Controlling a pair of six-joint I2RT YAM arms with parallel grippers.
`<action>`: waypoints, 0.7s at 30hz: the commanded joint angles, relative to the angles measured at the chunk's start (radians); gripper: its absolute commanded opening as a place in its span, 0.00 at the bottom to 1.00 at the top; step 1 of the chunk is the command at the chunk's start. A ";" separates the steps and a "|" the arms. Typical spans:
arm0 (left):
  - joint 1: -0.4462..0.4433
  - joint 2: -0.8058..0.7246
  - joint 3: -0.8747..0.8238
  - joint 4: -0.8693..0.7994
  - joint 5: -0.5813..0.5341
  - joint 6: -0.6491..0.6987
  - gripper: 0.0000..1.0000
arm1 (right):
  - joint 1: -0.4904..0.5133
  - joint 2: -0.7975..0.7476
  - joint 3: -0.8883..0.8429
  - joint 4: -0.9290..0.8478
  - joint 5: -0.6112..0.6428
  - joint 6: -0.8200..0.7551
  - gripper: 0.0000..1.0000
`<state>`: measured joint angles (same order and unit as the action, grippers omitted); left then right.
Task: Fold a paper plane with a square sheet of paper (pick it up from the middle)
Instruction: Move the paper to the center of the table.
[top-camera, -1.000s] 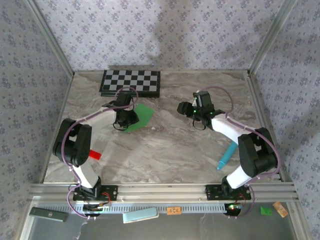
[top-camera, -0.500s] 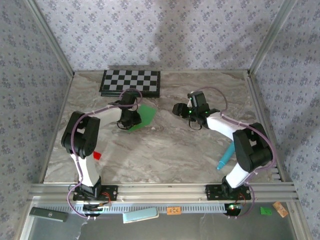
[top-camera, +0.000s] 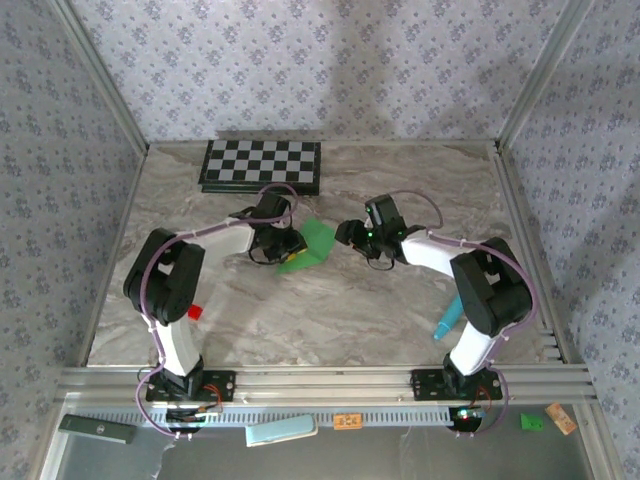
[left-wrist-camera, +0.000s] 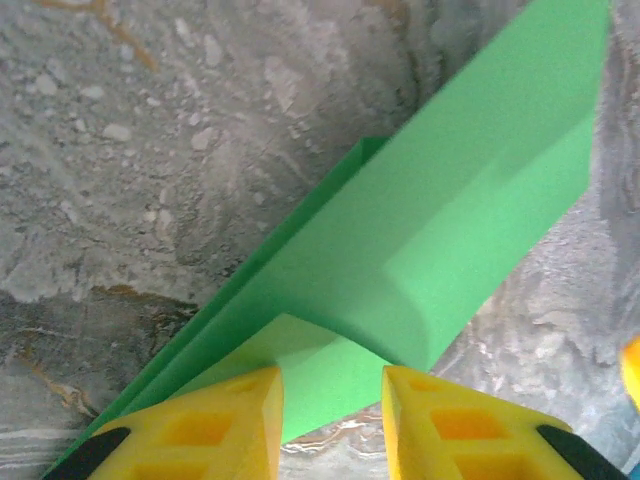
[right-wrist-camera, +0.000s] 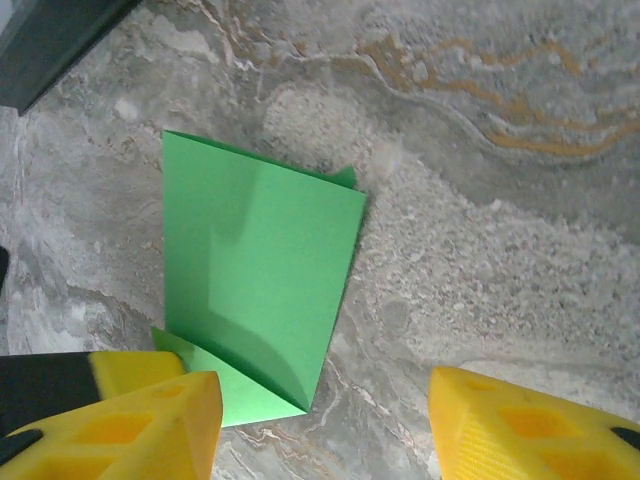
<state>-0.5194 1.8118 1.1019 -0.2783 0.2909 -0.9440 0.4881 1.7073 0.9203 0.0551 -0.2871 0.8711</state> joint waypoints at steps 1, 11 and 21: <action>0.023 -0.014 0.033 0.019 0.033 0.002 0.31 | 0.025 0.016 -0.008 -0.008 0.001 0.065 0.58; 0.047 0.075 0.038 0.022 0.020 0.008 0.19 | 0.065 0.046 0.012 -0.021 0.018 0.134 0.58; 0.054 0.075 -0.028 0.051 -0.002 -0.057 0.14 | 0.090 0.094 0.048 0.002 -0.033 0.214 0.51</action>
<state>-0.4709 1.8885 1.1038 -0.2260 0.3031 -0.9749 0.5644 1.7641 0.9264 0.0566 -0.2909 1.0416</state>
